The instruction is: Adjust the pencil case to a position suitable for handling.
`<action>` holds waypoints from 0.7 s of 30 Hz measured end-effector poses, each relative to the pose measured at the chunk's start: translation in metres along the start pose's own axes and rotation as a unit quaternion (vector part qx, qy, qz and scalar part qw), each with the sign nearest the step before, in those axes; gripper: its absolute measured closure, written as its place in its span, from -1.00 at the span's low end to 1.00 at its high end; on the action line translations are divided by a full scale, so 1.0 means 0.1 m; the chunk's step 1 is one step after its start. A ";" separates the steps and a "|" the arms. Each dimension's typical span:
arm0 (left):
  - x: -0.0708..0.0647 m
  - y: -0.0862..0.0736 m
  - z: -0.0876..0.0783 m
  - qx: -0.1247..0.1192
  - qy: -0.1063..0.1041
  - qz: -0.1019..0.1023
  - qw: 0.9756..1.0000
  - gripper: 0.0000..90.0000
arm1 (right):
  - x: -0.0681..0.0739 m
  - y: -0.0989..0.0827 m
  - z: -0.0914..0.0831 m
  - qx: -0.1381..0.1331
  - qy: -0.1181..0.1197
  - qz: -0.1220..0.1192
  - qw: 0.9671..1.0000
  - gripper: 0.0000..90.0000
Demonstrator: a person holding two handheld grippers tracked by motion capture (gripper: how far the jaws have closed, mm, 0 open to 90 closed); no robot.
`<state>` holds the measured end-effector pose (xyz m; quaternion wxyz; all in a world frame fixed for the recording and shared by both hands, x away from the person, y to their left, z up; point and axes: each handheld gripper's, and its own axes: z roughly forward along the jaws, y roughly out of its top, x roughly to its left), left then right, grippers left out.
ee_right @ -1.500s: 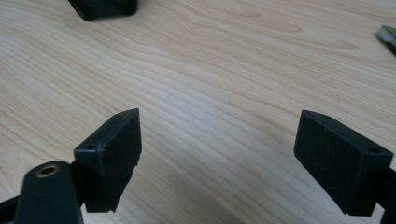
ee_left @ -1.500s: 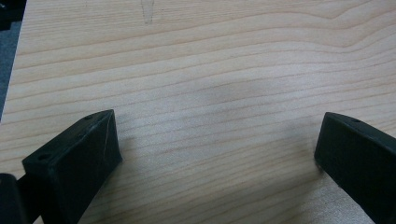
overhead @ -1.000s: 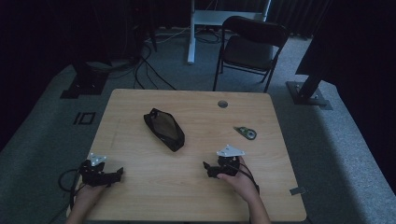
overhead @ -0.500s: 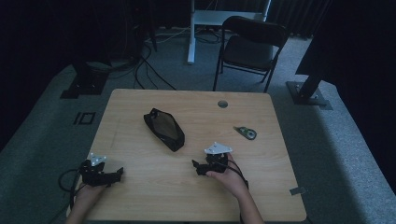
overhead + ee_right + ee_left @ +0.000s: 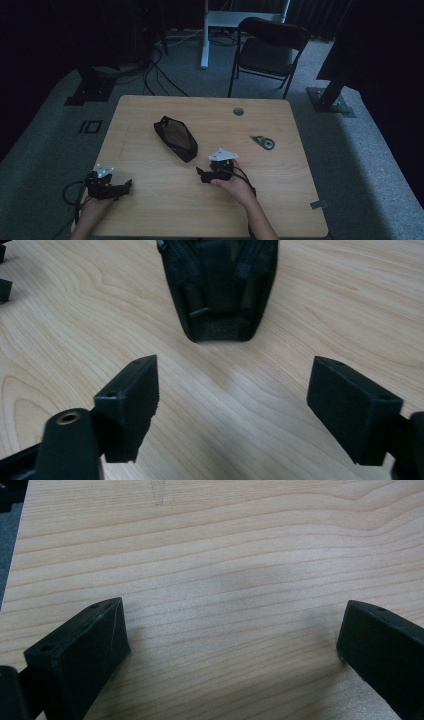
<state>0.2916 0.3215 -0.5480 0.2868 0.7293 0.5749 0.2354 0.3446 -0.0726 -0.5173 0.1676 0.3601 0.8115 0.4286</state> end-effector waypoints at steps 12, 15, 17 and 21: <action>0.00 0.00 0.00 0.000 0.000 0.000 1.000 -0.99 | 0.10 0.16 0.17 -0.033 -0.013 -0.007 0.999 -0.12; 0.00 0.00 0.00 0.000 0.000 0.000 1.000 -0.99 | 0.11 0.19 0.21 -0.041 -0.013 -0.002 0.999 0.05; 0.00 0.00 0.00 0.000 0.000 0.000 1.000 -0.99 | 0.11 0.19 0.24 -0.038 -0.012 0.008 0.999 0.09; 0.00 0.00 0.00 0.000 0.000 0.000 1.000 -0.99 | 0.10 0.21 0.29 -0.036 -0.014 0.011 0.999 0.12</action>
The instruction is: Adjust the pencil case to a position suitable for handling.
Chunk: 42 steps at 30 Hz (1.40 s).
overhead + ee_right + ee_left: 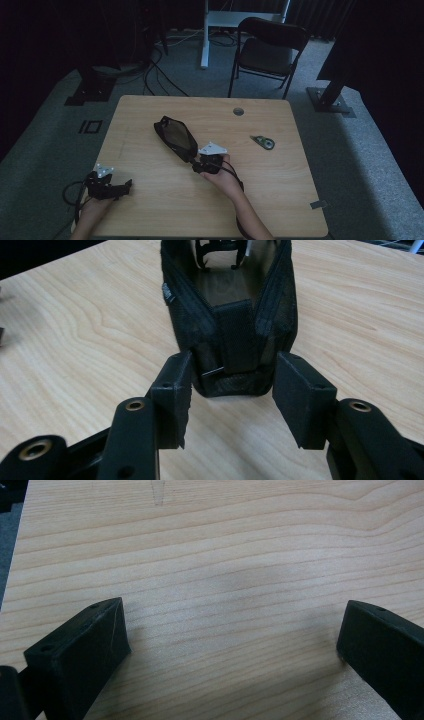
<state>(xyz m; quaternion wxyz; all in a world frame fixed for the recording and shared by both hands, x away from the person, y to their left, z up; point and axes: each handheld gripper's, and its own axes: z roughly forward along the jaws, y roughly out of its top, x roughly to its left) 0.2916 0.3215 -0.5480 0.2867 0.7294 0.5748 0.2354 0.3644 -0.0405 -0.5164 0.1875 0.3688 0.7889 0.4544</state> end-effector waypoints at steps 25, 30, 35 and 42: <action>0.00 0.00 0.00 0.000 0.000 0.000 1.000 -0.99 | 0.01 0.01 0.20 0.009 -0.010 -0.007 1.000 0.62; 0.00 0.00 0.00 0.000 0.000 0.000 1.000 -0.99 | 0.00 -0.02 0.16 0.008 -0.013 -0.010 1.000 0.62; 0.00 0.00 0.00 0.000 0.000 0.000 1.000 -0.99 | -0.03 -0.07 0.10 0.007 -0.014 -0.012 1.000 0.62; 0.00 0.00 0.00 0.000 0.000 0.000 1.000 -0.99 | -0.14 -0.17 -0.05 0.002 -0.026 0.000 1.000 0.62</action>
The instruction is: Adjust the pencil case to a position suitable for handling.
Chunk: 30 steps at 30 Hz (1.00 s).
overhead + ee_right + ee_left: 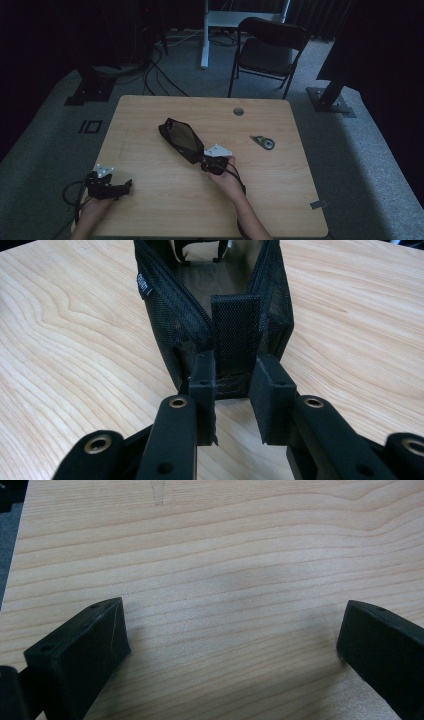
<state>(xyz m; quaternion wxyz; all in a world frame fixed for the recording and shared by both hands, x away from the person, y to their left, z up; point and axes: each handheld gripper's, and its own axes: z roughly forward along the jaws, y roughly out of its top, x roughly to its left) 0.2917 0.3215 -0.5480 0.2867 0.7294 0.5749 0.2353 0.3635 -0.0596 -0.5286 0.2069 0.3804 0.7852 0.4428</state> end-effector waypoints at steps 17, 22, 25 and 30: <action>0.00 0.00 0.00 0.001 0.000 0.001 1.000 -0.99 | -0.38 -0.21 -0.46 0.004 -0.064 0.012 0.998 0.62; 0.00 0.00 0.00 0.001 0.000 0.001 1.000 -0.99 | -0.48 -0.29 -0.58 -0.002 -0.078 0.033 0.996 0.62; 0.00 0.00 0.00 0.001 0.000 0.001 1.000 -0.99 | -0.54 -0.35 -0.67 -0.002 -0.088 0.038 0.995 0.62; 0.00 0.00 0.00 0.001 0.000 0.001 1.000 -0.99 | -0.59 -0.45 -0.82 0.004 -0.099 0.039 0.994 0.62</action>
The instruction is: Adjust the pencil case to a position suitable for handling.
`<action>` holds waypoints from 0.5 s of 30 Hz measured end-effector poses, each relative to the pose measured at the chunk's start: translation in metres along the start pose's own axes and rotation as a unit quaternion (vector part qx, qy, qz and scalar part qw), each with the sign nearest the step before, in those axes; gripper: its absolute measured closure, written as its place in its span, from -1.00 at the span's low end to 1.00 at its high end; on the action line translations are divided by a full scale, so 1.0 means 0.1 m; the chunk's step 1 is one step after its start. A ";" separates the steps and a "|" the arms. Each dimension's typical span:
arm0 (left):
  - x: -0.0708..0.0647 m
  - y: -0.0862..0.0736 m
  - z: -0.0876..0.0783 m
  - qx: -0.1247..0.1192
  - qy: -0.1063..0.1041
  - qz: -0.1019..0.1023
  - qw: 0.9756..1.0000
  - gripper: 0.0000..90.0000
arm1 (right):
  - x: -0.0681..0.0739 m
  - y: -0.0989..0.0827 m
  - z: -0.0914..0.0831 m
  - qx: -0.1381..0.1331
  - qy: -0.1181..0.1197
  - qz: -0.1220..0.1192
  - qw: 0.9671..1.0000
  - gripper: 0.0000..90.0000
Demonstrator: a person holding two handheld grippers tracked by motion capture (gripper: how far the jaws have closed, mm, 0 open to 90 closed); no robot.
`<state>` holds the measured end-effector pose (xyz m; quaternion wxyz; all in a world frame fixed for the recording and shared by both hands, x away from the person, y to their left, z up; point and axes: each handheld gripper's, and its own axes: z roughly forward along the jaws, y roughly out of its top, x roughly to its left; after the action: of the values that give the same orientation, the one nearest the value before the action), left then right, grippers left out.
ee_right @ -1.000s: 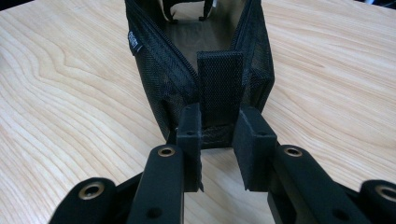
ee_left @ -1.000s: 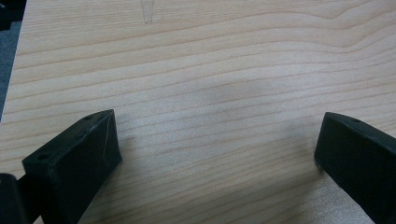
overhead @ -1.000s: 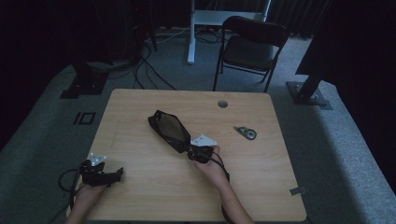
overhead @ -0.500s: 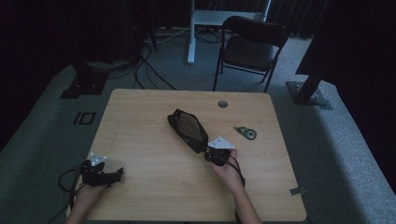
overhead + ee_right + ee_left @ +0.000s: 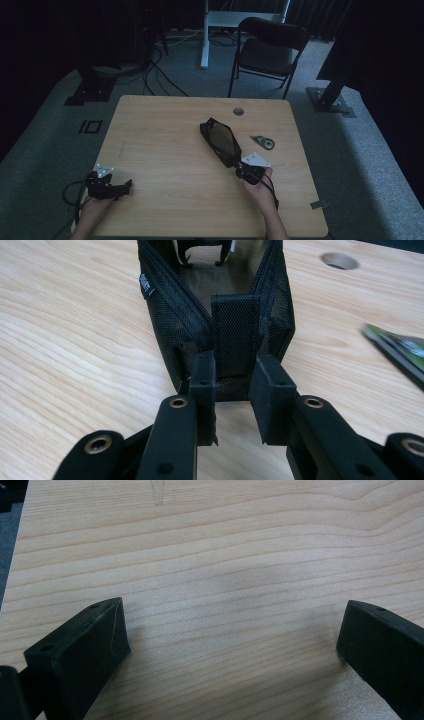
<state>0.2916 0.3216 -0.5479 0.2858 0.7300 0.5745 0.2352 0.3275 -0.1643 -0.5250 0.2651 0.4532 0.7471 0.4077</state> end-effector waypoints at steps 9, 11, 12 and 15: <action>0.00 0.00 0.00 0.000 0.000 0.000 1.000 -0.99 | -0.14 -0.18 -0.23 0.000 -0.018 0.024 1.000 0.62; 0.00 0.00 0.00 0.000 0.000 0.000 1.000 -0.99 | -0.15 -0.25 -0.30 0.001 -0.022 0.025 0.999 0.62; 0.00 0.00 0.00 0.000 0.000 0.000 1.000 -0.99 | -0.15 -0.25 -0.30 0.001 -0.022 0.025 0.999 0.62; 0.00 0.00 0.00 0.000 0.000 0.000 1.000 -0.99 | -0.14 -0.30 -0.38 0.001 -0.023 0.022 0.999 0.62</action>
<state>0.2916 0.3216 -0.5479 0.2858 0.7300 0.5745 0.2353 0.2911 -0.1981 -0.5300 0.2728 0.4795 0.7307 0.4020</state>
